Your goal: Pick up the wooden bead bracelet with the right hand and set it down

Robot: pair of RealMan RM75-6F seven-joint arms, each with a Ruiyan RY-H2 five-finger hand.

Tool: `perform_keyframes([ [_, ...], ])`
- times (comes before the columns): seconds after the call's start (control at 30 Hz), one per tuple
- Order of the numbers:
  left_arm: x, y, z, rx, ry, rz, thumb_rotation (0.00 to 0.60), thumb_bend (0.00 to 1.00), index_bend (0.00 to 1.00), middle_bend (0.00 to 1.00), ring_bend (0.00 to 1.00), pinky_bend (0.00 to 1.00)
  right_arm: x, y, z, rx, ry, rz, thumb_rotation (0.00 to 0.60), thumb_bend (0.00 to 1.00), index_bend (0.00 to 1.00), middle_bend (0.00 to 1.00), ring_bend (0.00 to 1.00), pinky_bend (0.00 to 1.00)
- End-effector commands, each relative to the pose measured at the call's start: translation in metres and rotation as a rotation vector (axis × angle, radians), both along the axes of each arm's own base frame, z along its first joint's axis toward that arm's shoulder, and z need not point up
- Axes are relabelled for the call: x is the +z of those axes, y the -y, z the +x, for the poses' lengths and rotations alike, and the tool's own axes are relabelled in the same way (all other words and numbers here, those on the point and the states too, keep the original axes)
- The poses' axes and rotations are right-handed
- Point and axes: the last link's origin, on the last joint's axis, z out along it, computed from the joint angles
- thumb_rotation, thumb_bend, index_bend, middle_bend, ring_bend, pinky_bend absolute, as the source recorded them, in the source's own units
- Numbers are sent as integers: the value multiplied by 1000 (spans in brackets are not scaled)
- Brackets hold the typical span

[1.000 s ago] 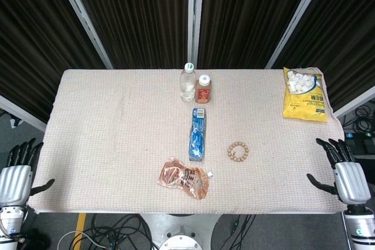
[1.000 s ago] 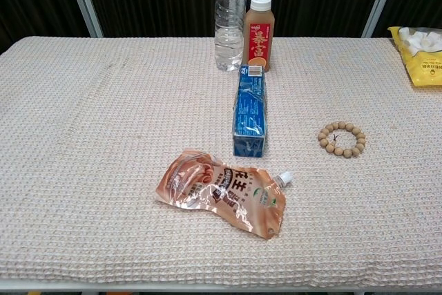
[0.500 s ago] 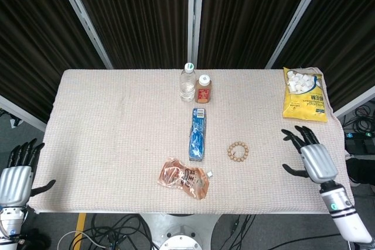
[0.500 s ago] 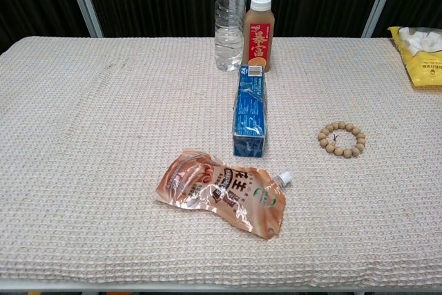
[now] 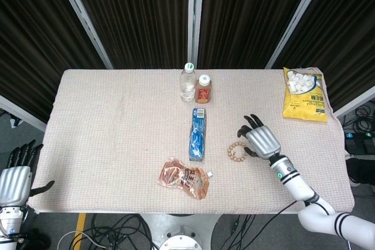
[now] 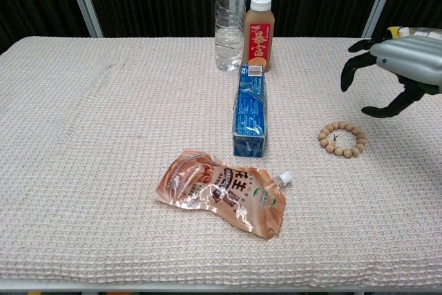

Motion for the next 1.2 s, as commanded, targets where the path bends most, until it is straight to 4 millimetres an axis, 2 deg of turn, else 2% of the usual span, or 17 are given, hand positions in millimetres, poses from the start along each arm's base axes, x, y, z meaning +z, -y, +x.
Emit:
perform_keyframes([
  [0.03, -1, 0, -1, 4, 2, -2, 600, 0, 104, 18, 0, 0, -25, 7, 3, 49, -64, 2, 600, 223, 396, 342, 40, 0],
  [0.37, -4, -3, -6, 15, 9, -14, 600, 0, 103, 18, 0, 0, -63, 3, -9, 135, -132, -3, 600, 222, 400, 382, 52, 0],
  [0.67, -5, -3, -10, 23, 16, -15, 600, 0, 104, 18, 0, 0, -79, 2, -10, 178, -124, -13, 600, 222, 423, 411, 79, 0],
  [0.83, -6, -4, -13, 29, 21, -16, 600, 0, 104, 18, 0, 0, -83, 0, -14, 198, -136, -16, 600, 231, 499, 445, 110, 0],
  [1.03, -7, -5, -15, 31, 25, -21, 600, 0, 104, 18, 0, 0, -82, -3, -21, 204, -138, -37, 600, 400, 657, 531, 176, 0],
  [1.2, -6, -4, -16, 30, 29, -17, 600, 0, 104, 18, 0, 0, -63, 3, -30, 121, -46, -68, 600, 499, 711, 565, 208, 0],
])
